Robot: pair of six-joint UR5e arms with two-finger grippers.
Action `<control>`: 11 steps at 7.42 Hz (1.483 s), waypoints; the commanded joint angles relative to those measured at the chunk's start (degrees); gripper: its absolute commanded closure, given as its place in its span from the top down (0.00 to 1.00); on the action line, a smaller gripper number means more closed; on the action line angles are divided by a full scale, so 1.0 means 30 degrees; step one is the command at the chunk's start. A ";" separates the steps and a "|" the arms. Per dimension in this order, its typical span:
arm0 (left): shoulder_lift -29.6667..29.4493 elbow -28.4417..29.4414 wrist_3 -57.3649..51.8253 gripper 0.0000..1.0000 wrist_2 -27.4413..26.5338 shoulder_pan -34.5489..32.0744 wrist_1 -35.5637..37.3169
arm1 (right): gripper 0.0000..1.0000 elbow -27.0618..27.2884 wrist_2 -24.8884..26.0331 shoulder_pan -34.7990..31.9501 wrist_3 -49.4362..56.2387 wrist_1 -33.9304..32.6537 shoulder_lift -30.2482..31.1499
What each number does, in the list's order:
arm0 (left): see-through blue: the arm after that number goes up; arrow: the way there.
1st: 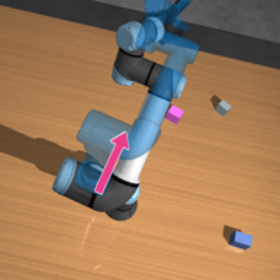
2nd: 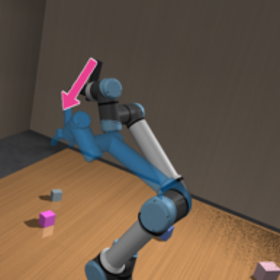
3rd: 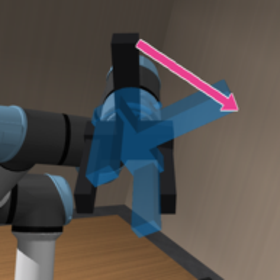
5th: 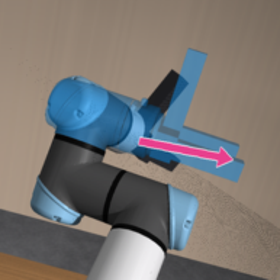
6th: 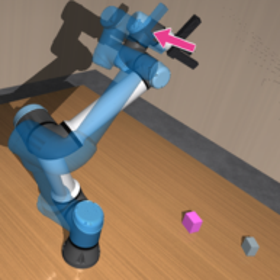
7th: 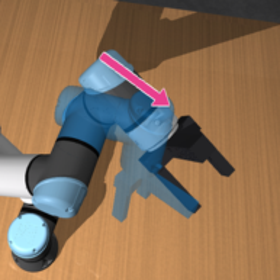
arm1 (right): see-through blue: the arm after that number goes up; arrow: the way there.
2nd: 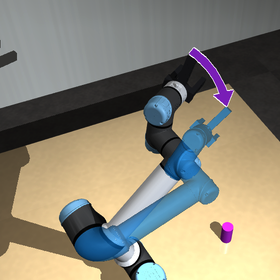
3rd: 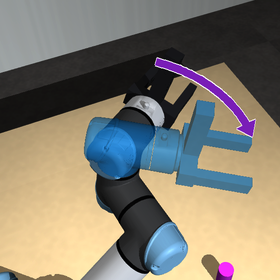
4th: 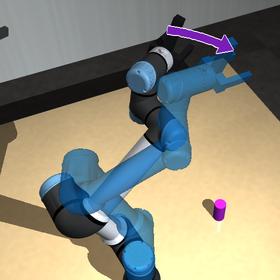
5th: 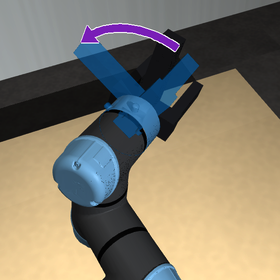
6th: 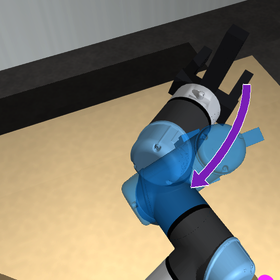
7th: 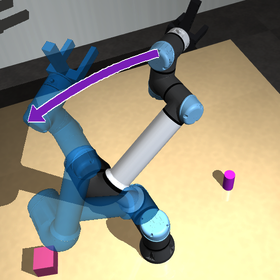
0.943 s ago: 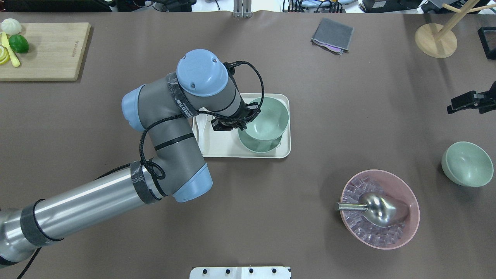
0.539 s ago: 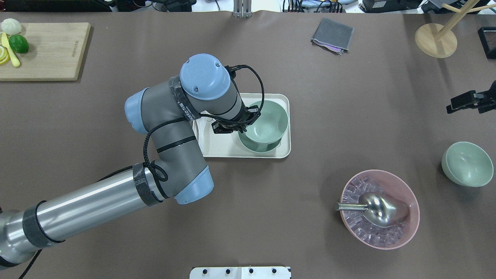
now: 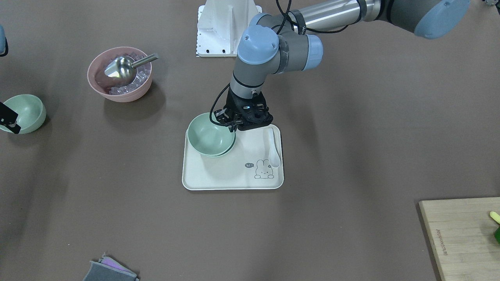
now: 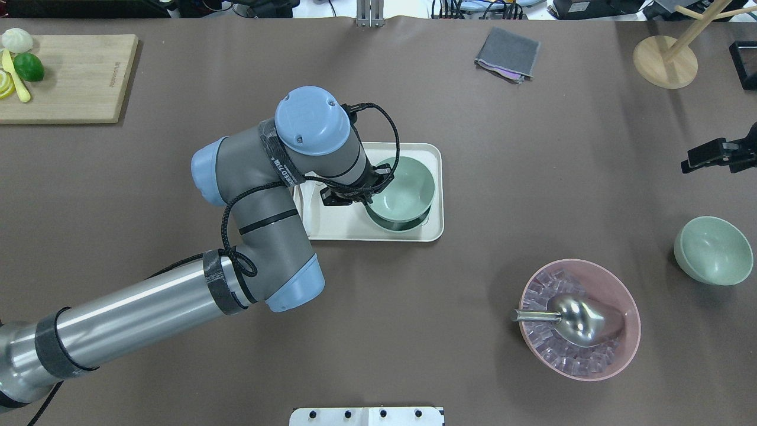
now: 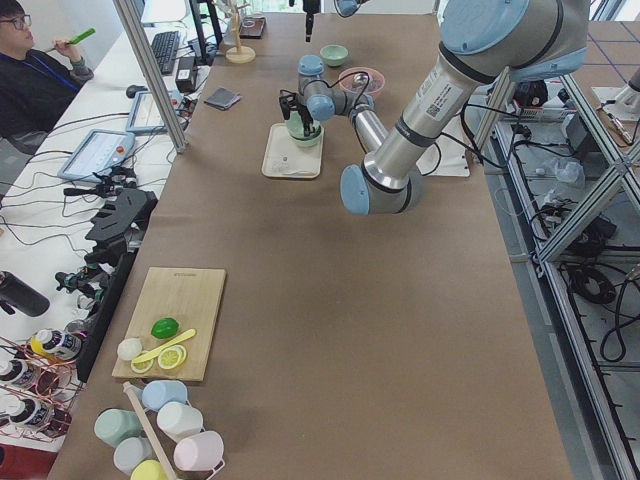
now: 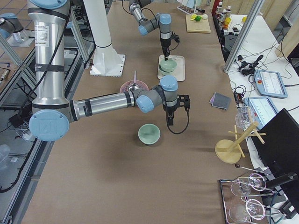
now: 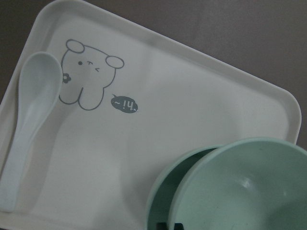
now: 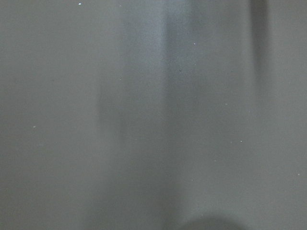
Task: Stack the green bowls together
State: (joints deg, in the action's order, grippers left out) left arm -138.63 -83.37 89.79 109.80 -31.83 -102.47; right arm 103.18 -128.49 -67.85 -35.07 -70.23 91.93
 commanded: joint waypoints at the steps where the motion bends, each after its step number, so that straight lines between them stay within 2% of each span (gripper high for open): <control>1: 0.0010 0.0250 -0.0016 0.00 -0.0010 -0.0024 -0.0063 | 1.00 0.0001 -0.0001 0.0000 0.0000 0.0029 0.0000; 11: 0.0010 0.0251 -0.0075 0.00 -0.0390 0.0357 -0.0122 | 1.00 -0.0028 -0.0001 0.0000 0.0000 0.0000 -0.0030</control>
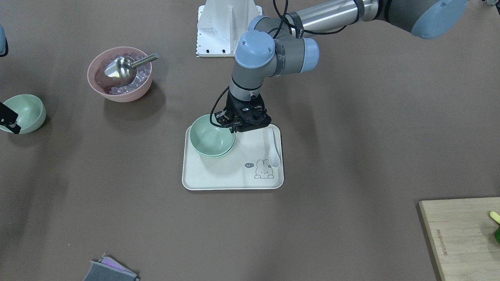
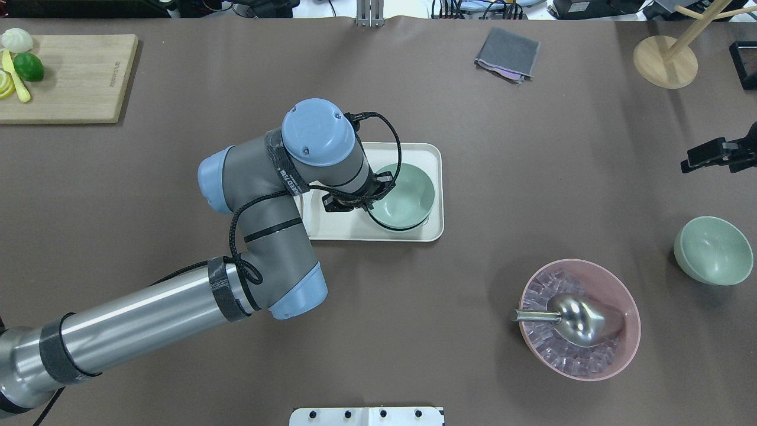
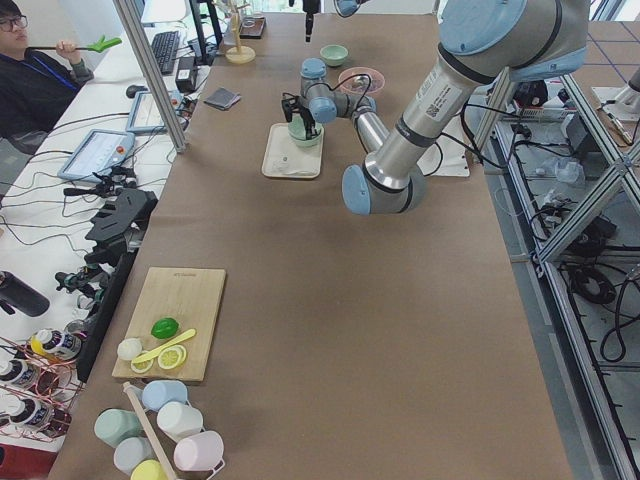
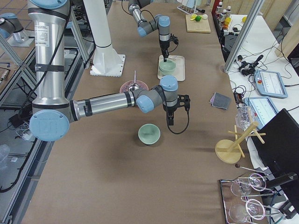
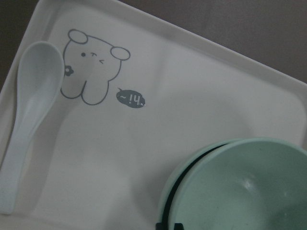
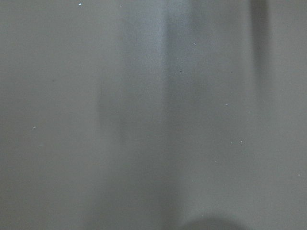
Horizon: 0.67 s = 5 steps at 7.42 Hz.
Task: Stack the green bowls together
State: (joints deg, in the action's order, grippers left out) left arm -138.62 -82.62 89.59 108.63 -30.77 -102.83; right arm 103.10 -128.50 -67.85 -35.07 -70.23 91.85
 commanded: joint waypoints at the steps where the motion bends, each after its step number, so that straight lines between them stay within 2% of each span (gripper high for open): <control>1: 0.0004 0.0000 -0.0008 0.00 0.0000 0.0001 0.0000 | 1.00 -0.0001 0.0000 0.0000 -0.0001 0.0000 -0.0029; 5: 0.0004 0.0029 -0.0008 0.00 0.0000 0.0119 -0.0029 | 1.00 -0.0030 0.0000 0.0000 -0.0001 0.0000 -0.0029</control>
